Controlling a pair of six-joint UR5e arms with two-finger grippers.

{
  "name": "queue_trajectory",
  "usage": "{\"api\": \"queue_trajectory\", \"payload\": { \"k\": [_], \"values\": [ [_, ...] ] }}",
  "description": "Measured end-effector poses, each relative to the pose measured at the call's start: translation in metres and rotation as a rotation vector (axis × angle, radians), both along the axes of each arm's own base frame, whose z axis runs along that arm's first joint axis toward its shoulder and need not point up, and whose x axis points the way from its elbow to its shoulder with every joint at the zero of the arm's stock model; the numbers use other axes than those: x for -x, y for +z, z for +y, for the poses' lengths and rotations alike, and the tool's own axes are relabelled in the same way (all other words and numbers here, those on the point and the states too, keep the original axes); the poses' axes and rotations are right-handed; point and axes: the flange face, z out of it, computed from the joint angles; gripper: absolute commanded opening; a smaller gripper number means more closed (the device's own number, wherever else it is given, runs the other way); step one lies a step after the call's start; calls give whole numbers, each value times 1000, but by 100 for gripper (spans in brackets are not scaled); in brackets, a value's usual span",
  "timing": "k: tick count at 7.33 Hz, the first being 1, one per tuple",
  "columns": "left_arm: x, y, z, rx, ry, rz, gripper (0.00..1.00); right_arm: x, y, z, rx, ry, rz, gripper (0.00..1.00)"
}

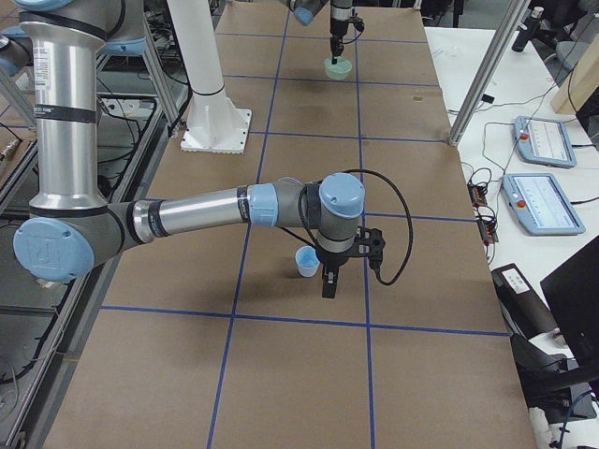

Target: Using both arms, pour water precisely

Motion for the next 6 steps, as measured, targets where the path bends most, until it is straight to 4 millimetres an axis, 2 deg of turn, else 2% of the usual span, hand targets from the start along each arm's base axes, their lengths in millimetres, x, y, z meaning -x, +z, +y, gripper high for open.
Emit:
{"api": "queue_trajectory", "payload": {
  "k": [1,2,3,4,6],
  "values": [
    [-40,-51,-7,31,-10,3,0,0,-5,-2,-10,0,2,99],
    [-87,-90,-11,55,-27,-9,0,0,-10,-6,-22,0,7,99],
    [-136,-119,-11,68,-41,-28,0,0,-16,-10,-34,1,8,99],
    [-175,-131,-5,66,-57,-43,0,1,-18,-12,-36,5,5,99],
    [-228,-123,10,51,-98,-36,0,6,-27,-20,-22,28,10,99]
  ]
}}
